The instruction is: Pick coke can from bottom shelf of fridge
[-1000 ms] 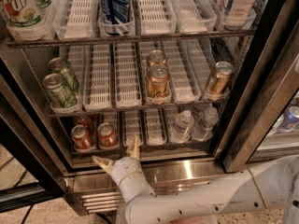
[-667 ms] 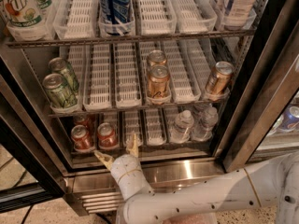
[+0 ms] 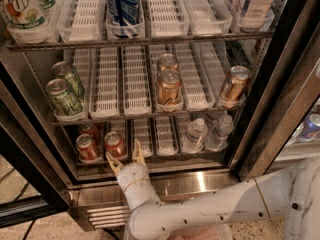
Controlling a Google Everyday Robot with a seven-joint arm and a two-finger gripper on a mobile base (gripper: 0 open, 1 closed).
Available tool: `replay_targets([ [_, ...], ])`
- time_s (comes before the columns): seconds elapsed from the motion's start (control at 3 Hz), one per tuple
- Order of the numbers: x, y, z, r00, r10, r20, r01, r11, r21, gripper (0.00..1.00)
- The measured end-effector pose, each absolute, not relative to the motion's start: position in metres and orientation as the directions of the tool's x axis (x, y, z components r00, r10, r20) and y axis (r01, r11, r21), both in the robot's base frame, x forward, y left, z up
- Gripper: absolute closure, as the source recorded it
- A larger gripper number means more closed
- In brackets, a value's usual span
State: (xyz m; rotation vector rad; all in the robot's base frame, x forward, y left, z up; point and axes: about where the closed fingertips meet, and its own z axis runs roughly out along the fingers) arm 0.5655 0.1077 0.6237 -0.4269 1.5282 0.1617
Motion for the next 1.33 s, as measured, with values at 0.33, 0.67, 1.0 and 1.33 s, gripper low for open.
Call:
replay_targets([
  [0.33,0.570,0.111,0.618,0.041,-0.152,-0.988,-0.361,0.919,-0.156,0.38],
  [0.67,0.572,0.116,0.612,0.029,-0.145,-0.989,-0.361,0.921,-0.145,0.30],
  [1.0,0.577,0.121,0.607,0.024,-0.138,-0.990,-0.358,0.924,-0.138,0.32],
  [1.33,0.585,0.128,0.606,0.033,-0.132,-0.991,-0.355,0.925,-0.135,0.34],
])
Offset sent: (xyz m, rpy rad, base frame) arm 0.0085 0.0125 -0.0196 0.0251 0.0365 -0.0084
